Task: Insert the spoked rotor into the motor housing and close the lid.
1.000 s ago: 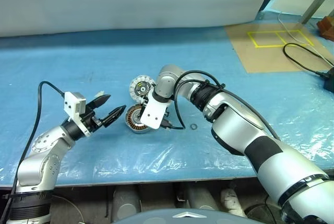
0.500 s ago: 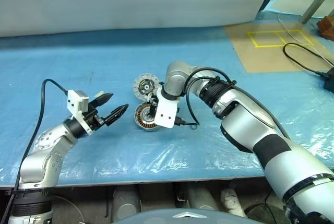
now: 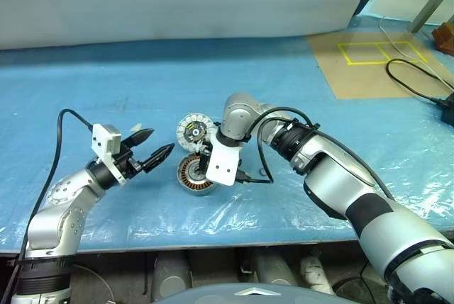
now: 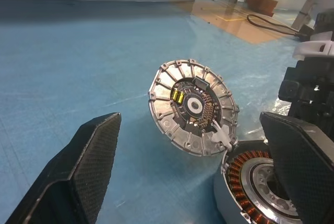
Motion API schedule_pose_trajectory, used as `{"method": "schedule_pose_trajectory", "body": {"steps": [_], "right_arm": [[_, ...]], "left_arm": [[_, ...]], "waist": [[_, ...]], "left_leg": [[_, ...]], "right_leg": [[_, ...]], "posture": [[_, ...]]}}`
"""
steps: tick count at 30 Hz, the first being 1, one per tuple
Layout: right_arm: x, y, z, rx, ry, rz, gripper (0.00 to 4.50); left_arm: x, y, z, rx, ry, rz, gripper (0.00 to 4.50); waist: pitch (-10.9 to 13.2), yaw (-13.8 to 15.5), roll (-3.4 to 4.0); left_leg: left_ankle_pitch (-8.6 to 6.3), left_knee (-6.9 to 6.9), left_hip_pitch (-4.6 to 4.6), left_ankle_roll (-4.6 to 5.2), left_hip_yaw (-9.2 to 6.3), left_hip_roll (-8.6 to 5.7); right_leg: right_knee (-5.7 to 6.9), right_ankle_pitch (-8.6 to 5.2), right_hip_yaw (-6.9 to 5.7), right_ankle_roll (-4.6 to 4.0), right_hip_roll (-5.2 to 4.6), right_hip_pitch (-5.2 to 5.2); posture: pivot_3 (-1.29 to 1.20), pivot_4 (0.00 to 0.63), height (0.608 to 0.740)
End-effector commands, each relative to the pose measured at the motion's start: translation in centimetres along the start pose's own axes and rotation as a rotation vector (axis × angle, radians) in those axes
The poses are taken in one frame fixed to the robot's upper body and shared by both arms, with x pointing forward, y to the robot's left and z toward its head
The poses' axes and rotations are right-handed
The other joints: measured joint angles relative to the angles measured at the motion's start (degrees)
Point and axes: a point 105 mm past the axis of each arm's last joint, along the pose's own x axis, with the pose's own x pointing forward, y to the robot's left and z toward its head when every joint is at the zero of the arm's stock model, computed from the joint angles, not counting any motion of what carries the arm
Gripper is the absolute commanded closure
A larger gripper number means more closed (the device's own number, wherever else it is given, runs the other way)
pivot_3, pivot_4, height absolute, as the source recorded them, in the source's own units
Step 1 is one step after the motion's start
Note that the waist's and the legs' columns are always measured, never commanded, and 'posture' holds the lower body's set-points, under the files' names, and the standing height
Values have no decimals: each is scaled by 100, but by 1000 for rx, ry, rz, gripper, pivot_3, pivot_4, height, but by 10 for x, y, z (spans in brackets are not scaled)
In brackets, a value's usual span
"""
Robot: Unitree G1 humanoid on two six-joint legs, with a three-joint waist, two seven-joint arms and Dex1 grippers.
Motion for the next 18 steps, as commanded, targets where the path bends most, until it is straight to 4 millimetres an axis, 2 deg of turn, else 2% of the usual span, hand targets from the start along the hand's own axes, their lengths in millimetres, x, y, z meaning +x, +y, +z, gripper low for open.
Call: {"method": "schedule_pose_trajectory", "body": {"steps": [1, 8, 13, 18], "right_arm": [[-9, -6, 0, -19, 23, -16, 2507], [-11, -6, -6, -15, 55, -16, 2507], [-16, 2, -4, -29, 53, 9, 2507], [-13, 8, -4, -29, 52, 26, 2507]], "left_arm": [[0, -3, 9, 26, -22, -21, 0], [3, -2, 12, 33, -26, -27, 0], [2, -4, 10, 29, -25, -27, 0], [4, -3, 10, 28, -25, -29, 0]], "waist": [[0, 0, 0], [0, -2, 0], [0, 13, 0], [0, 9, -1]], "left_leg": [[0, 0, 0, 0, 0, -2], [0, 0, 5, 1, -1, -15], [0, 0, 3, 1, -1, -17], [1, 0, 0, 1, -1, -20]], "right_leg": [[0, 0, 0, 0, 0, 0], [0, 0, 1, 0, 0, 4], [-1, 0, 1, 0, -1, 4], [-3, 0, 2, 0, -2, 3]], "posture": [[0, 150, 740], [0, 150, 740], [0, 150, 740], [0, 150, 740]]}}
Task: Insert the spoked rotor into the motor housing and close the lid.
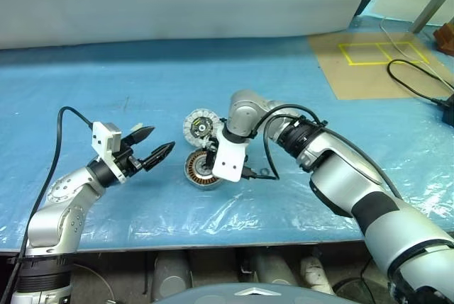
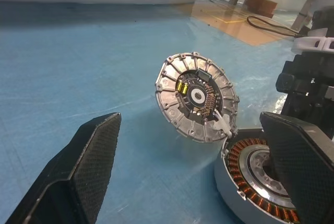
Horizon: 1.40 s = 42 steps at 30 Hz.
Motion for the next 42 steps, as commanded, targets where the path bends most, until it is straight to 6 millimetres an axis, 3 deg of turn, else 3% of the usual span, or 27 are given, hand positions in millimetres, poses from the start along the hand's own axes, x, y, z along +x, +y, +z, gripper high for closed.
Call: {"method": "schedule_pose_trajectory", "body": {"steps": [1, 13, 22, 28, 42], "right_arm": [[-3, -6, 5, -39, -2, -3, 2507], [1, -3, 22, -42, -73, 12, 2507], [5, 3, 17, -20, -65, 31, 2507], [1, 0, 14, -9, -44, 21, 610], [-55, -8, 21, -23, -25, -90, 610]], "left_arm": [[2, -4, 6, 17, -17, -24, 0], [3, -4, 6, 18, -17, -27, 0], [5, -3, 7, 21, -20, -29, 0], [5, -2, 7, 21, -20, -30, 0], [10, 0, 9, 22, -26, -46, 0]], "waist": [[0, -6, 0], [0, -12, -1], [-1, -14, -1], [-1, -14, -1], [-1, -2, -3]], "left_leg": [[0, -1, 0, 0, 0, 0], [0, -1, 1, 0, 0, -1], [0, 0, 2, -1, 0, -1], [0, 0, 2, -1, 0, -2], [2, 0, 3, -3, -2, -6]], "right_leg": [[0, 0, 0, 0, 0, -1], [0, 0, 0, 1, 0, 0], [0, 0, 0, 1, 0, 1], [0, 0, 0, 1, 0, 1], [0, 0, 2, 3, 0, 3]], "posture": [[0, 150, 740], [0, 150, 740], [0, 150, 740], [0, 150, 740], [0, 150, 740]]}}
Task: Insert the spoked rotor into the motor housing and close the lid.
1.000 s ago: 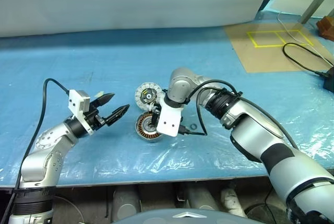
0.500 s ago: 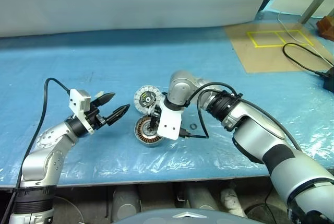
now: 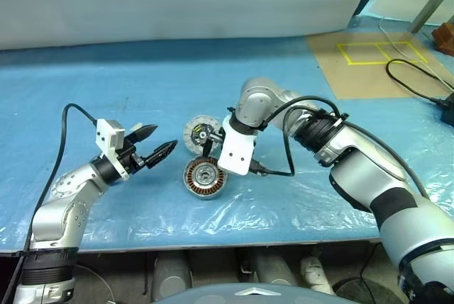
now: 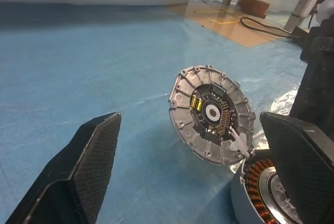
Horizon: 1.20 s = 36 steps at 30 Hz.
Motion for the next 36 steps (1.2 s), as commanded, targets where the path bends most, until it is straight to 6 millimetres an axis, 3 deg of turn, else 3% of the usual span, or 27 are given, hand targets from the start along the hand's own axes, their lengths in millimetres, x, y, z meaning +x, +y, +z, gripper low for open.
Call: {"method": "schedule_pose_trajectory", "body": {"steps": [1, 4, 9, 12, 16, 20, 22, 27, 36], "right_arm": [[-23, -6, 7, -14, 4, -15, 610], [-35, -2, 3, 74, -2, -83, 610], [-56, 17, 0, 451, -111, -371, 610], [-65, 27, 9, 710, -260, -552, 610], [-59, 55, 3, 987, -285, -784, 610], [-44, 91, 3, 1207, -258, -876, 610], [-40, 98, 3, 1248, -234, -900, 610], [-6, 136, -9, 1345, -70, -941, 610], [8, 152, -2, 1372, -49, -914, 610]], "left_arm": [[2, -2, 7, 26, -23, -17, 0], [2, -4, 9, 26, -30, -21, 0], [2, -24, 17, 8, -50, -76, 0], [0, -37, 16, 5, -20, -133, 0], [-6, -58, 4, -10, 68, -257, 0], [-1, -62, 3, -12, 92, -313, 0], [2, -63, 4, -6, 92, -327, 0], [17, -69, 0, -13, 95, -389, 0], [13, -67, -7, 3, 149, -431, 0]], "waist": [[0, 1, 0], [0, 9, -1], [0, 121, -9], [1, 165, -9], [1, 186, -8], [2, 201, -6], [3, 202, -4], [0, 189, 0], [-1, 157, 3]], "left_leg": [[0, 0, 0, 0, 0, -1], [0, 0, 0, -1, -1, -2], [6, -2, 6, -11, -7, -8], [8, -8, 6, -16, -7, -14], [9, -24, 21, -21, -14, -23], [9, -30, 33, -21, -15, -36], [10, -31, 37, -20, -15, -41], [10, -47, 60, -21, -13, -44], [12, -116, 70, -22, -13, -53]], "right_leg": [[0, 0, 1, 0, 0, 0], [0, 0, 1, 0, 0, 1], [-12, -4, 1, 11, 0, 18], [-20, -5, 2, 16, -1, 20], [-25, -14, 6, 42, 0, 28], [-34, -26, 20, 74, -4, 37], [-37, -29, 23, 92, -8, 40], [-62, -30, 26, 104, -9, 65], [-125, 7, 26, 111, -9, 82]], "posture": [[0, 150, 740], [0, 150, 740], [0, 150, 740], [0, 150, 740], [0, 150, 740], [0, 150, 740], [0, 150, 740], [0, 150, 740], [0, 150, 740]]}}
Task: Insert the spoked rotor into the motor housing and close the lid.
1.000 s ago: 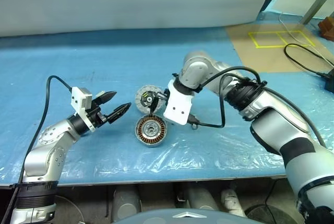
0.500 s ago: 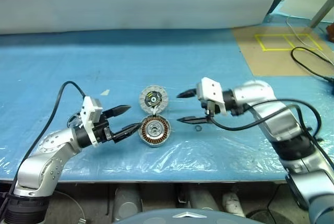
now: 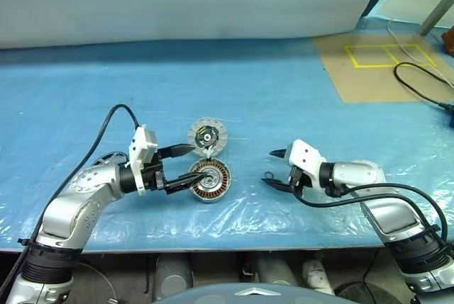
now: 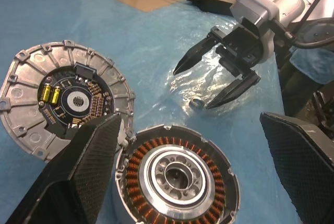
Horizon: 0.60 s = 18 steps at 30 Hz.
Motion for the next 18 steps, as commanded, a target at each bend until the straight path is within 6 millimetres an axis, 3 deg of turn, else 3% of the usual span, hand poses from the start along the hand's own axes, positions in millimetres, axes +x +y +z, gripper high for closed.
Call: {"method": "schedule_pose_trajectory", "body": {"steps": [1, 8, 18], "right_arm": [[-6, 0, 4, -34, -15, -17, 610], [-7, 15, -15, 38, 19, 32, 610], [-5, 16, -37, 183, 36, 5, 610]], "left_arm": [[0, -1, 8, 24, -16, -13, 0], [1, -7, 6, 11, -19, -19, 0], [2, -8, 5, 6, -19, -3, 0]], "waist": [[0, 11, 0], [0, 21, 0], [0, 17, 0]], "left_leg": [[0, 0, -2, 0, 0, -1], [0, 2, 28, 1, 0, -2], [-9, 2, 57, 16, 1, 0]], "right_leg": [[-3, 0, 0, 0, 0, 0], [-4, -12, 1, -16, -4, 28], [-14, -29, -1, 10, -6, 82]], "posture": [[0, 150, 740], [0, 150, 740], [0, 150, 740]]}}
